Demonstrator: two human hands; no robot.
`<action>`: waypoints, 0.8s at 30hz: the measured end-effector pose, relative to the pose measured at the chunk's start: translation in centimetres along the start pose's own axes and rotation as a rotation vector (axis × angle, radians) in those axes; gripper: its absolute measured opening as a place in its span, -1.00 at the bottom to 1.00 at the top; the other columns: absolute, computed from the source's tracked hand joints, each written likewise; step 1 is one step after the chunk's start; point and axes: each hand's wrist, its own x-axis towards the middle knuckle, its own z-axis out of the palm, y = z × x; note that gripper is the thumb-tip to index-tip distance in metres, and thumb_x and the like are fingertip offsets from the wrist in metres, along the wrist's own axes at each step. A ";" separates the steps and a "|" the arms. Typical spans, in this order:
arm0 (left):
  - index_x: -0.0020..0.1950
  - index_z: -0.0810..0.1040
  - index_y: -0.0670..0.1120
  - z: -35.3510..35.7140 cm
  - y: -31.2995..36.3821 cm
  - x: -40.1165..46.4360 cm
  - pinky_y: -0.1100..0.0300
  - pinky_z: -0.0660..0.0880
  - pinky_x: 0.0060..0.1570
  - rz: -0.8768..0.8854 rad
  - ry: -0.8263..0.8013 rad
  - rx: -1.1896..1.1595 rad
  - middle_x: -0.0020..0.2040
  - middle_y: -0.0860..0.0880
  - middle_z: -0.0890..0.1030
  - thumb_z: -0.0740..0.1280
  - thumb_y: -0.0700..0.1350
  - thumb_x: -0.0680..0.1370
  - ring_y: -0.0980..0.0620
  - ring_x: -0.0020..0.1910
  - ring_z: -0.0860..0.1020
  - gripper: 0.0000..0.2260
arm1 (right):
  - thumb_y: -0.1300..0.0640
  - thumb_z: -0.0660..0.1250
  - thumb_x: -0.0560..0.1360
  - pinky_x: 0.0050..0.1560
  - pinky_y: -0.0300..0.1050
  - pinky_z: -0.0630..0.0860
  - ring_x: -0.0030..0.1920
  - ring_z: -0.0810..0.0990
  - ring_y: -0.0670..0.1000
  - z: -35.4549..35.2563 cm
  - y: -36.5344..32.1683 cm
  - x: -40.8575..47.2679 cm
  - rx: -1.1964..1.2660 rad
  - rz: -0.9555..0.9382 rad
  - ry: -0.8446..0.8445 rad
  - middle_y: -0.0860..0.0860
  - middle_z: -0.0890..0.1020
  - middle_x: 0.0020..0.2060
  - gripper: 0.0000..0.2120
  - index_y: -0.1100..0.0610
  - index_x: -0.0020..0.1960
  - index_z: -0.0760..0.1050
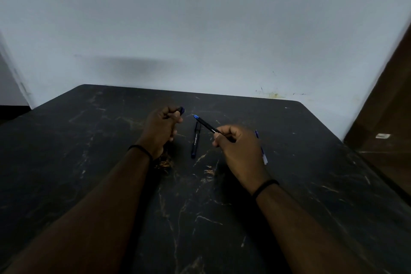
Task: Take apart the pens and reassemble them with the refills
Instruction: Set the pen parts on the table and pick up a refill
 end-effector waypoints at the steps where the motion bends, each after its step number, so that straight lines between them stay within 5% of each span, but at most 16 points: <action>1: 0.13 0.53 -0.07 0.0 0.1 -0.1 0.32 0.31 -0.57 -0.005 -0.007 0.004 -0.12 -0.04 0.61 0.21 -0.17 0.66 0.11 -0.47 0.41 -0.87 | 0.16 0.38 0.55 0.04 0.00 0.62 -0.16 0.67 -0.08 0.0 0.0 0.0 -0.008 -0.003 -0.002 -0.06 0.71 -0.25 -0.90 0.04 -0.09 0.66; 11: -0.07 0.49 -0.14 -0.2 0.6 -0.3 0.26 0.39 -0.52 -0.102 -0.122 -0.242 0.06 -0.13 0.71 0.14 -0.11 0.68 0.06 -0.48 0.53 -0.78 | 0.17 0.38 0.54 0.01 0.00 0.61 -0.18 0.67 -0.06 0.0 -0.1 -0.1 -0.075 -0.036 -0.059 -0.05 0.71 -0.27 -0.88 0.05 -0.14 0.66; 16: -0.02 0.47 -0.15 -0.3 0.3 -0.2 0.25 0.42 -0.52 -0.107 -0.188 -0.266 0.06 -0.15 0.71 0.14 -0.12 0.68 0.03 -0.46 0.55 -0.82 | 0.17 0.38 0.55 -0.04 -0.14 0.57 -0.20 0.66 -0.10 0.0 -0.2 -0.2 -0.073 -0.037 -0.060 -0.05 0.71 -0.28 -0.89 0.06 -0.12 0.66; 24: 0.02 0.40 -0.16 0.6 0.5 -0.3 0.23 0.43 -0.51 -0.135 -0.317 -0.267 0.07 -0.21 0.70 0.15 -0.12 0.68 -0.01 -0.43 0.60 -0.87 | 0.16 0.39 0.54 -0.02 0.00 0.61 -0.21 0.66 -0.09 0.1 -0.1 -0.1 -0.078 -0.042 -0.044 -0.07 0.70 -0.29 -0.88 0.04 -0.15 0.66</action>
